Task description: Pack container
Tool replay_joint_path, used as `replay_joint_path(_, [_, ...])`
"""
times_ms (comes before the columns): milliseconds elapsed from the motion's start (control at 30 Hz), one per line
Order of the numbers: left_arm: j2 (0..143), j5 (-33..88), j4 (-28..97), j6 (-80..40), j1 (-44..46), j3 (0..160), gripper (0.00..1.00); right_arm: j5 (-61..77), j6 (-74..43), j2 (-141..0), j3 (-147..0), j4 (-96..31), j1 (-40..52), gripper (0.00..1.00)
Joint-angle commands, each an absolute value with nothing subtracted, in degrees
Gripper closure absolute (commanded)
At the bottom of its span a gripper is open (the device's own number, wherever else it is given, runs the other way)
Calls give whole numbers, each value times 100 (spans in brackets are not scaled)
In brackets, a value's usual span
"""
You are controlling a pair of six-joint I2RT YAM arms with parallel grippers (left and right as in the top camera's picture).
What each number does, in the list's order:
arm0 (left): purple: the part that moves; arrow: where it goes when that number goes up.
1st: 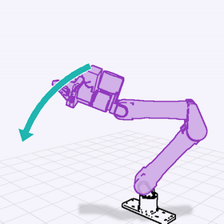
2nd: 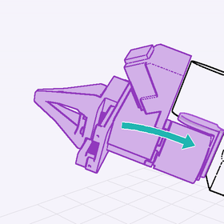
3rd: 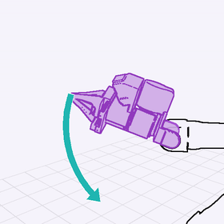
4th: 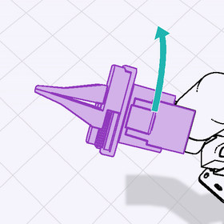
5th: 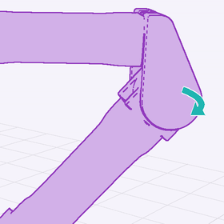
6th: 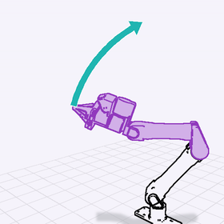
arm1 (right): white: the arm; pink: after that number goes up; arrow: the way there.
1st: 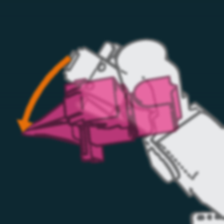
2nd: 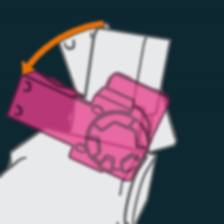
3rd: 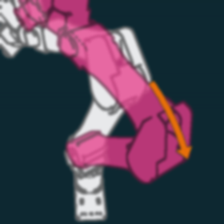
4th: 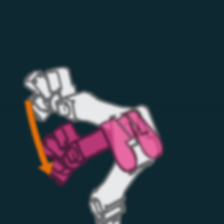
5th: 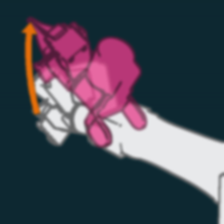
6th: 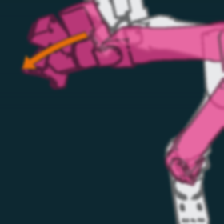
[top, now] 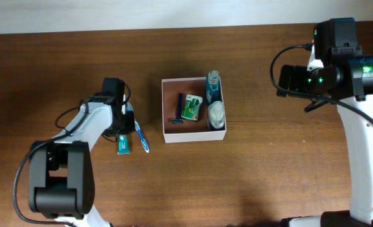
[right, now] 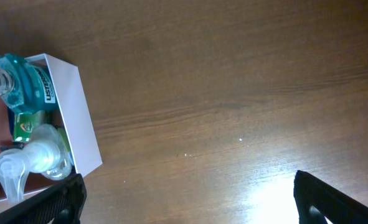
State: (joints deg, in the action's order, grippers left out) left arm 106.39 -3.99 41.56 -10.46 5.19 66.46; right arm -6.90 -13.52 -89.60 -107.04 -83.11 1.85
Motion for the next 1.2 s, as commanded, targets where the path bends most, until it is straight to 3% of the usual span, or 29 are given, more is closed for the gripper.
replay_joint_path(0, [10064,-532,4560,-976,526,7378,82,-779,-1374,-8886,-10757,-8296,143,2])
replay_joint_path(267, [9249,-36,4687,-1516,1153,8084,82,-779,-1374,-8886,-10757,-8296,143,2])
replay_joint_path(700, [9367,189,3728,-2204,2556,8180,83,-779,-1374,-8886,-10757,-8296,143,2])
replay_joint_path(1167, [10436,150,3562,-2377,2845,8180,82,-779,-1374,-8886,-10757,-8296,143,2])
